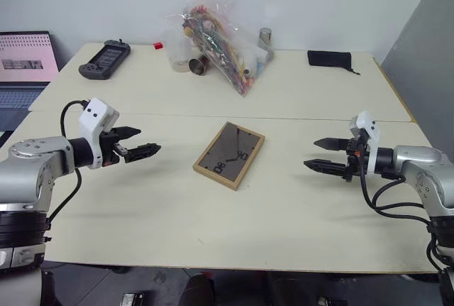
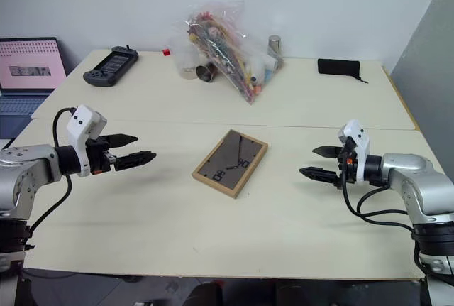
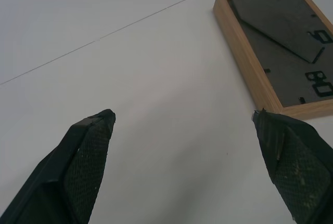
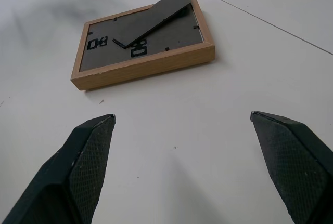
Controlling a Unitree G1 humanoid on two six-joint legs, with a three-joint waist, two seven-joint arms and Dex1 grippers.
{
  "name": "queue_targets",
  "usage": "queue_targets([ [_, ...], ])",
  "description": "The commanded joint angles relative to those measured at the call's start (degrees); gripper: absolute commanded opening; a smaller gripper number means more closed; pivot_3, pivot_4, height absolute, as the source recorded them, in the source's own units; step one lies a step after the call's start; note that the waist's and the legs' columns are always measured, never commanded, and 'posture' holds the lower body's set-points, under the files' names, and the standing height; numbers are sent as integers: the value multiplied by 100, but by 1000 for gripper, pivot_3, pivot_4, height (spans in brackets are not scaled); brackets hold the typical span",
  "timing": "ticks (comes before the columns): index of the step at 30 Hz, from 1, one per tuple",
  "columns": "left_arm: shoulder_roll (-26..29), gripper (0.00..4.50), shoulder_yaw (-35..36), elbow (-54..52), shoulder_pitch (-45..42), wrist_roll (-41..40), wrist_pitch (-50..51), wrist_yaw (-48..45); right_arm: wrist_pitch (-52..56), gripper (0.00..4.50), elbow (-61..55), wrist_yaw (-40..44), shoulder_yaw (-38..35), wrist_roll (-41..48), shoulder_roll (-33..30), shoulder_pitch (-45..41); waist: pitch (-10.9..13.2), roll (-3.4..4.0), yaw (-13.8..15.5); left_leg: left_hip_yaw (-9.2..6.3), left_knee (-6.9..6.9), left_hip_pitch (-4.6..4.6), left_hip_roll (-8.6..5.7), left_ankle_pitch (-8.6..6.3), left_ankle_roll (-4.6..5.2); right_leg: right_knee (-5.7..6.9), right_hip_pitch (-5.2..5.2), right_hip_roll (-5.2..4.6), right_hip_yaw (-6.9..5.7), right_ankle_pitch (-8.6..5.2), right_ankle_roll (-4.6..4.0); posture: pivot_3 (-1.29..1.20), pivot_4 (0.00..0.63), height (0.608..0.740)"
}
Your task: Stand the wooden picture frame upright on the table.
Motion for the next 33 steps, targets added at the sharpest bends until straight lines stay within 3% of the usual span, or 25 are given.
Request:
queue_targets([
  [1,111,4500,80,-25,-96,-2,-169,-59,5,4437,-179,5,-63,78,-61,-119,0,0,0,0,0,0,0,0,0,0,0,0,0,0,0,0,150,740],
  [15,-67,4500,-25,295,-336,59,-213,116,-42,4437,-296,-177,-44,58,47,-76,0,0,1,0,1,0,0,0,0,2,0,0,0,0,0,0,150,740],
  [20,-150,3589,-101,305,-339,36,-276,14,-255,3471,-153,-297,52,-139,131,-132,0,0,0,0,2,0,0,0,0,3,0,0,0,0,0,0,150,740],
  [33,-1029,565,-777,856,-720,498,-948,225,-1288,179,1053,-994,880,-1311,1044,-706,0,0,0,0,8,0,0,1,0,8,0,0,0,1,-2,0,150,740],
])
